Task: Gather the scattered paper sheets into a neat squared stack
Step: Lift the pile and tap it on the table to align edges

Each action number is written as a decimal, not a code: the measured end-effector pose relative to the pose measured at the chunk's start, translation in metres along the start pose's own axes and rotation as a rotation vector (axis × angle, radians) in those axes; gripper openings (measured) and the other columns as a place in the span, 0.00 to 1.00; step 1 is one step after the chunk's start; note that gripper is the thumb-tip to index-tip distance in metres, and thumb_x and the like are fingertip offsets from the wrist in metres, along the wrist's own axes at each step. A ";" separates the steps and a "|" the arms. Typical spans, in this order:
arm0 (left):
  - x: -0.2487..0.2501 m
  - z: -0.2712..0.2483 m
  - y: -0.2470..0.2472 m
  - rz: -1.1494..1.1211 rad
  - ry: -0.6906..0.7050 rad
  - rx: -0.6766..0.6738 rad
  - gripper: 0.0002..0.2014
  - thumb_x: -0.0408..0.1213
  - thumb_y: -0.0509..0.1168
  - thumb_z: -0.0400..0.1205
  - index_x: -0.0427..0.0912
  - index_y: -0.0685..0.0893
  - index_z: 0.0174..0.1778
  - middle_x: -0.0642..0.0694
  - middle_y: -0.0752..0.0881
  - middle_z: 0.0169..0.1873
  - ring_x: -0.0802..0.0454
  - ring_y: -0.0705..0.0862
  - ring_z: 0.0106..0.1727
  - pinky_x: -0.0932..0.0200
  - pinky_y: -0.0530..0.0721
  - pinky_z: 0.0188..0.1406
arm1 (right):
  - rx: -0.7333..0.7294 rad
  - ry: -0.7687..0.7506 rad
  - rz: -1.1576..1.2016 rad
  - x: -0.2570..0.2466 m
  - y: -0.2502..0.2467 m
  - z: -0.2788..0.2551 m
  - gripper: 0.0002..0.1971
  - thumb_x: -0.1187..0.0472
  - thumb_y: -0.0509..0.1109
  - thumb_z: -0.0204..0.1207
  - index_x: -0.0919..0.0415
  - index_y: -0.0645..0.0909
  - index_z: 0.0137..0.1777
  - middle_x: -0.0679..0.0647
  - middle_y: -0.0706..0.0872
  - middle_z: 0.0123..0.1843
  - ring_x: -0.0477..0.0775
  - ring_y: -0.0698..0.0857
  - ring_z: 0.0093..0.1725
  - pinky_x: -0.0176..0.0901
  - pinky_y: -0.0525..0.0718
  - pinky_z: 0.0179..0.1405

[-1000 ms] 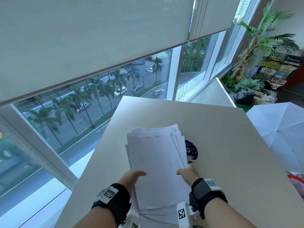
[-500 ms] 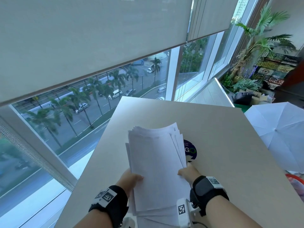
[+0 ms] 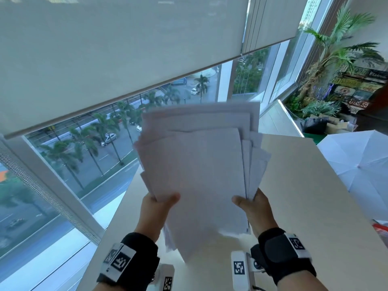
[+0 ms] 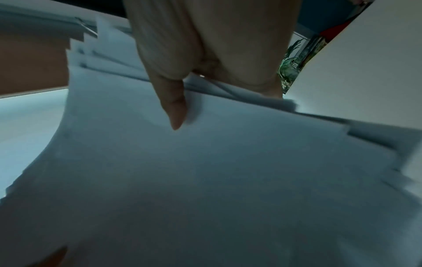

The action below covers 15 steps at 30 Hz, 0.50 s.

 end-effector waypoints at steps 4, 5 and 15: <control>-0.008 -0.009 0.003 -0.054 -0.029 0.073 0.08 0.23 0.70 0.72 0.41 0.85 0.37 0.44 0.87 0.33 0.47 0.84 0.36 0.60 0.85 0.34 | 0.060 -0.029 0.084 0.002 -0.001 -0.009 0.23 0.67 0.76 0.63 0.65 0.78 0.60 0.66 0.86 0.55 0.65 0.84 0.54 0.53 0.80 0.58; -0.009 -0.011 0.004 -0.070 -0.031 0.079 0.08 0.22 0.70 0.72 0.41 0.85 0.36 0.44 0.87 0.33 0.46 0.85 0.36 0.58 0.84 0.36 | 0.073 -0.042 0.097 -0.003 -0.002 -0.011 0.22 0.69 0.75 0.66 0.65 0.78 0.61 0.64 0.86 0.55 0.63 0.84 0.54 0.52 0.80 0.59; 0.038 -0.016 0.001 -0.085 0.161 0.101 0.10 0.22 0.71 0.71 0.43 0.85 0.31 0.63 0.86 0.17 0.69 0.83 0.22 0.74 0.81 0.24 | 0.074 -0.143 0.286 -0.034 -0.008 -0.015 0.16 0.77 0.69 0.70 0.56 0.79 0.50 0.50 0.86 0.45 0.40 0.86 0.42 0.30 0.83 0.46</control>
Point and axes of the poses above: each hand's wrist, its own z-axis towards the middle knuckle, its own y-axis out of the palm, x = y × z, the point moved 10 cm from there along z, towards the middle knuckle
